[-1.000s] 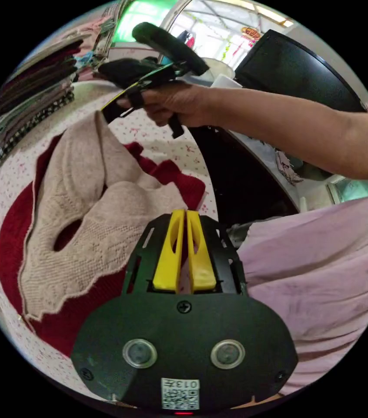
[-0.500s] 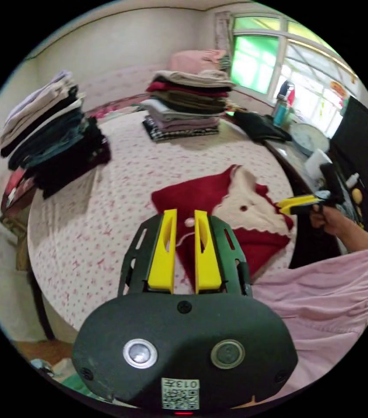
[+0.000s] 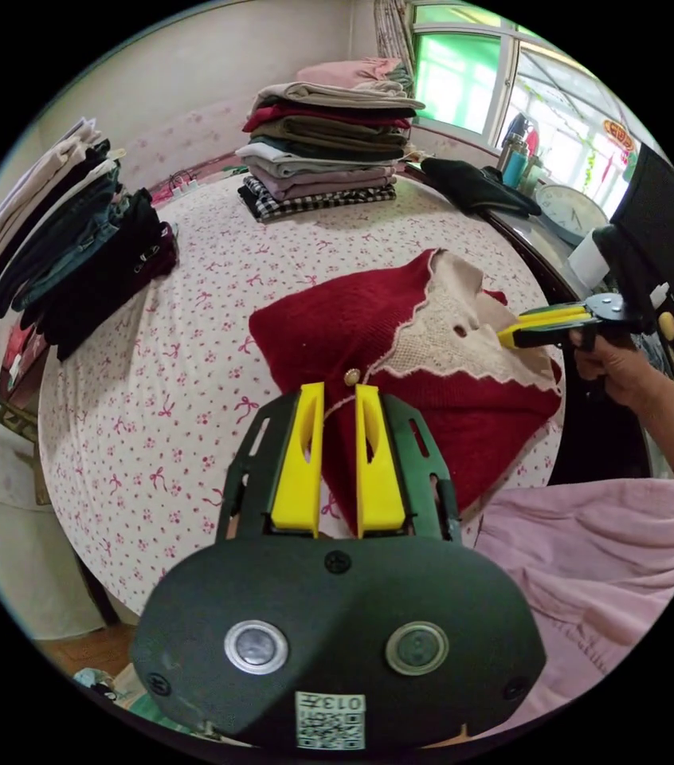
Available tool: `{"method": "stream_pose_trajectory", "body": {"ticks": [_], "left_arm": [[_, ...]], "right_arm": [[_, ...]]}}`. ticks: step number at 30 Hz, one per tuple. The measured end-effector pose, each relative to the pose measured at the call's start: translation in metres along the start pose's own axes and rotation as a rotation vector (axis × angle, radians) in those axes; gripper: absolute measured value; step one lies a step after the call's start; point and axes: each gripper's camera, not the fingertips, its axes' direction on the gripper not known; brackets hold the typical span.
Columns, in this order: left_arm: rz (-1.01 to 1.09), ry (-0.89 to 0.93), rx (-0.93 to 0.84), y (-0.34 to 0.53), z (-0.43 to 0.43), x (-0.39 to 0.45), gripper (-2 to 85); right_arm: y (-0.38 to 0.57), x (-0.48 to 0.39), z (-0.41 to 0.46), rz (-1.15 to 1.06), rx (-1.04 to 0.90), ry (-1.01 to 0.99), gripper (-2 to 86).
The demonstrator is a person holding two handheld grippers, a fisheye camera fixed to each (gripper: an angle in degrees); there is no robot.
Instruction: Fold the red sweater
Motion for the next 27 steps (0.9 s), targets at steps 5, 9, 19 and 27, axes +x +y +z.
{"method": "stream_pose_trajectory", "body": {"ticks": [5, 9, 19, 27], "left_arm": [[0.031, -0.026, 0.007, -0.007, -0.005, 0.021, 6.8], [0.09, -0.03, 0.031, -0.016, 0.005, 0.048, 7.8], [0.154, -0.038, 0.066, -0.034, 0.001, 0.073, 5.5], [0.231, -0.151, -0.055, -0.059, 0.049, 0.088, 1.9]], "right_arm": [[0.005, -0.055, -0.048, -0.109, 0.098, 0.241, 1.9], [0.017, -0.051, -0.048, -0.045, 0.101, 0.335, 1.3], [0.026, -0.04, -0.012, -0.039, -0.048, 0.33, 0.8], [0.028, -0.067, -0.048, -0.107, -0.042, 0.376, 0.6]]}}
